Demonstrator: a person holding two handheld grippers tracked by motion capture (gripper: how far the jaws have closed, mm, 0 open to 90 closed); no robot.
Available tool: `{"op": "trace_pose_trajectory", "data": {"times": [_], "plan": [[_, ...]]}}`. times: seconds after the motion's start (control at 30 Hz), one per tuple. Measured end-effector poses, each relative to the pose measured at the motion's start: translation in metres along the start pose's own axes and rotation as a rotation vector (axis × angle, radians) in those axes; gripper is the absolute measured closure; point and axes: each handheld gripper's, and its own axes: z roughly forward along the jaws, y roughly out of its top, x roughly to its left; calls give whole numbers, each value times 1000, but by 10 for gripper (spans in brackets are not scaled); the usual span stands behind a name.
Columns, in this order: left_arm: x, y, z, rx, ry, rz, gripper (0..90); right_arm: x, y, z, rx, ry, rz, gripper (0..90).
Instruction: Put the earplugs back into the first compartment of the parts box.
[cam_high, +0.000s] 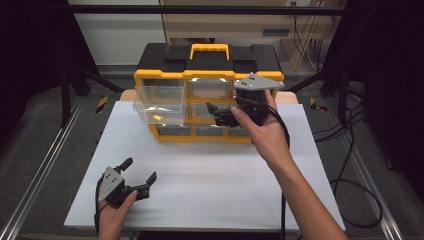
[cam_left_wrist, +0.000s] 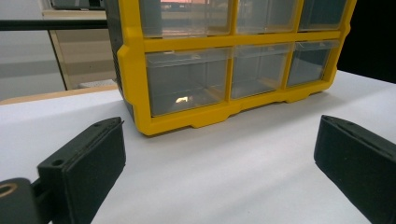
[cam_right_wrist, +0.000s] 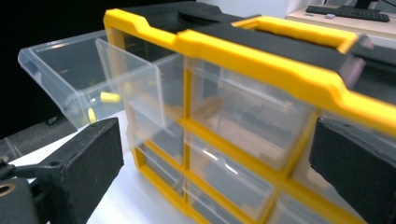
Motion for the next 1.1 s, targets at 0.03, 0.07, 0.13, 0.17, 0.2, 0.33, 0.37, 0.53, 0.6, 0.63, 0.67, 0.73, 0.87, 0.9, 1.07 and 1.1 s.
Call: {"op": "trace_pose_trajectory", "data": {"times": [0.03, 0.07, 0.13, 0.17, 0.2, 0.33, 0.37, 0.53, 0.6, 0.63, 0.67, 0.73, 0.87, 0.9, 1.07, 1.1], "plan": [[0, 1, -1, -5, 3, 0, 21, -2, -4, -3, -2, -2, 1, 31], [0, 1, -2, -4, 1, 3, 21, -4, -9, -7, -1, -5, 4, 31], [-1, 2, -3, 6, 23, 15, 21, -9, -19, -14, -4, -10, 15, 31], [-2, 3, -2, 10, 22, 19, 23, -11, -24, -17, -7, -15, 22, 33], [-3, 3, -1, 12, 17, 20, 23, -13, -30, -20, -10, -22, 30, 34], [-7, 6, 1, 11, -2, 14, 22, -24, -53, -33, -17, -36, 61, 37], [-8, 6, 2, 16, 1, 13, 20, -27, -59, -36, -20, -42, 69, 37], [-11, 12, 7, 22, -3, 15, 19, -39, -84, -50, -32, -60, 99, 39], [-11, 16, 8, 22, -5, 12, 18, -43, -93, -55, -35, -71, 99, 40], [-11, 18, 8, 24, 1, 17, 18, -44, -97, -57, -37, -77, 102, 42], [-11, 21, 8, 26, 0, 18, 18, -46, -102, -59, -39, -82, 105, 44], [-12, 25, 9, 50, 25, 53, 15, -49, -112, -62, -40, -96, 114, 38], [-10, 35, 10, 70, 34, 33, 18, -51, -133, -67, -16, -146, 86, 46], [-10, 38, 10, 74, 40, 32, 18, -51, -138, -69, -10, -152, 78, 46], [-13, 59, 10, 61, 58, 43, 27, -47, -162, -72, -10, -147, 85, 46], [-14, 63, 10, 58, 56, 49, 27, -46, -165, -73, -11, -148, 91, 46]]}}
